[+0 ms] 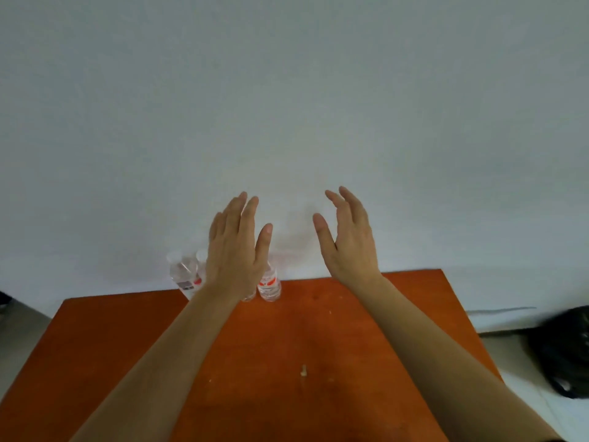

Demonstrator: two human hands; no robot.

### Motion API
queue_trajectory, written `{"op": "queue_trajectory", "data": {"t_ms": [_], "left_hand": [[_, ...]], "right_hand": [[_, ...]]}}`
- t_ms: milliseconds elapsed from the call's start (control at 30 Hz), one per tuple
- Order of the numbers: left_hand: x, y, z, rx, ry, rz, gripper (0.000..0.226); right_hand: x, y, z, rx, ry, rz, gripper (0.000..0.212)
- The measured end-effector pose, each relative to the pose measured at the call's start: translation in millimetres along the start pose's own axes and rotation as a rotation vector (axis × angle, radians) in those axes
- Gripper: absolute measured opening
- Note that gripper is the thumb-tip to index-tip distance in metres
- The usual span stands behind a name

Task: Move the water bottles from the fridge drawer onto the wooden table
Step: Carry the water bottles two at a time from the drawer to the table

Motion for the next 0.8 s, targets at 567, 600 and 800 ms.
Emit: {"op": "queue_trajectory", "data": {"t_ms": [567, 600, 800], "left_hand": [[-433, -22, -77, 0.044, -0.517, -0.112, 0.068], [-461, -24, -87, 0.056, -0.572, -0.137, 0.068], [-617, -36, -173, 0.143, -0.943, -0.314, 0.067]], "right_hand": [[-106, 384, -292, -0.434, -0.323, -0.542, 0.053], [-109, 404, -318, -0.463, -0.376, -0.572, 0.054], [-101, 479, -494, -0.635, -0.655, -0.728, 0.058]]}}
Point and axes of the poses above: each hand's wrist, its own z-axis towards the middle knuckle, its own y-axis out of the back of the hand, x = y × z, the point moved 9 cm from there along z, towards the middle knuckle, and after that the axes turned 14 degrees about x, right-handed, at the moved point
